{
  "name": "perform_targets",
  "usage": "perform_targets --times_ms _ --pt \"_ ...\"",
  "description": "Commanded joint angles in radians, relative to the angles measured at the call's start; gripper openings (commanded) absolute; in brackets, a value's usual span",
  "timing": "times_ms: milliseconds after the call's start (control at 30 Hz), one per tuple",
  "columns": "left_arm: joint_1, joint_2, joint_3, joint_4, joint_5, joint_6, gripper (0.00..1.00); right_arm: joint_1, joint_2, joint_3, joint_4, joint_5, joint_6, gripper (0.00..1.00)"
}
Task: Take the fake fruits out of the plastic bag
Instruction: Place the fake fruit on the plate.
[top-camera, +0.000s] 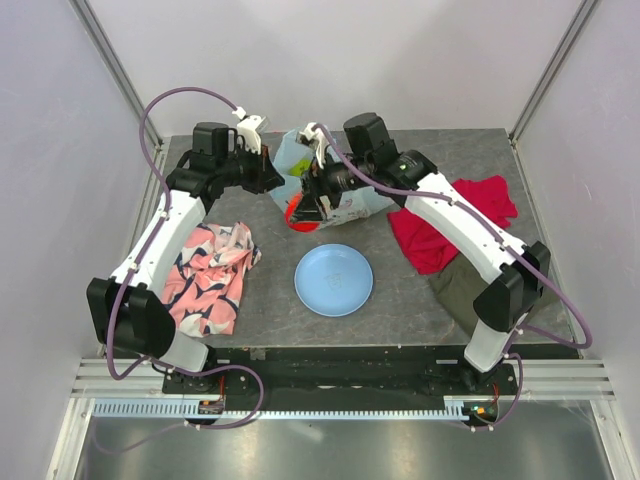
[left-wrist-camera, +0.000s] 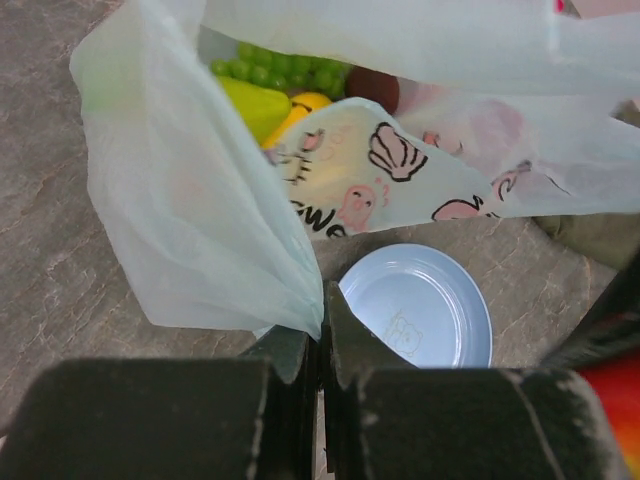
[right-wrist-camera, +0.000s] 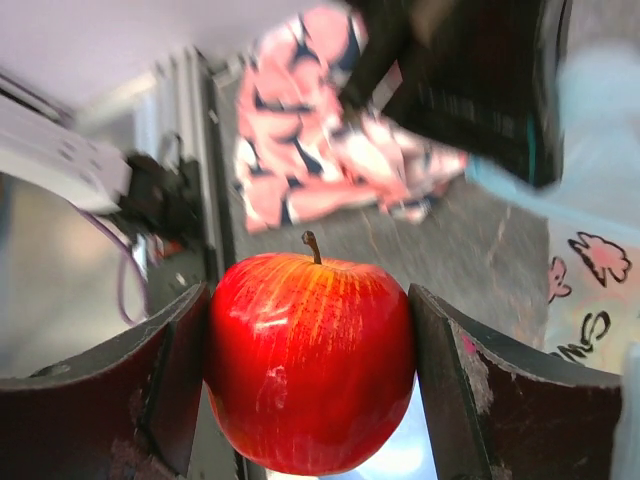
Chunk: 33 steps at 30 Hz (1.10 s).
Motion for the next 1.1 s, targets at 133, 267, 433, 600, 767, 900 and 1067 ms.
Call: perform_targets --times_ms 133,267,433,600,767,900,1067 --pt "0.004 -0.005 0.033 0.047 -0.004 -0.017 0.02 -0.017 0.069 0.245 -0.057 -0.214 0.061 0.48" --pt "0.007 -0.001 0.054 0.049 -0.023 -0.02 0.02 -0.018 0.049 0.054 -0.065 -0.188 -0.059 0.46" --pt "0.01 -0.011 0.049 0.051 -0.027 -0.026 0.02 0.04 0.017 -0.167 -0.102 -0.038 -0.327 0.45" --pt "0.017 -0.06 0.02 0.038 -0.041 -0.005 0.01 0.101 -0.012 -0.235 -0.124 0.229 -0.511 0.44" --pt "0.02 -0.091 -0.006 0.038 -0.064 0.023 0.02 0.128 -0.001 -0.243 -0.218 0.331 -0.689 0.44" --pt "0.027 -0.085 0.002 0.037 -0.069 0.028 0.02 0.161 0.04 -0.263 -0.238 0.441 -0.761 0.42" --pt "0.029 -0.084 0.011 0.035 -0.067 0.031 0.02 0.217 0.111 -0.286 -0.255 0.552 -0.828 0.37"
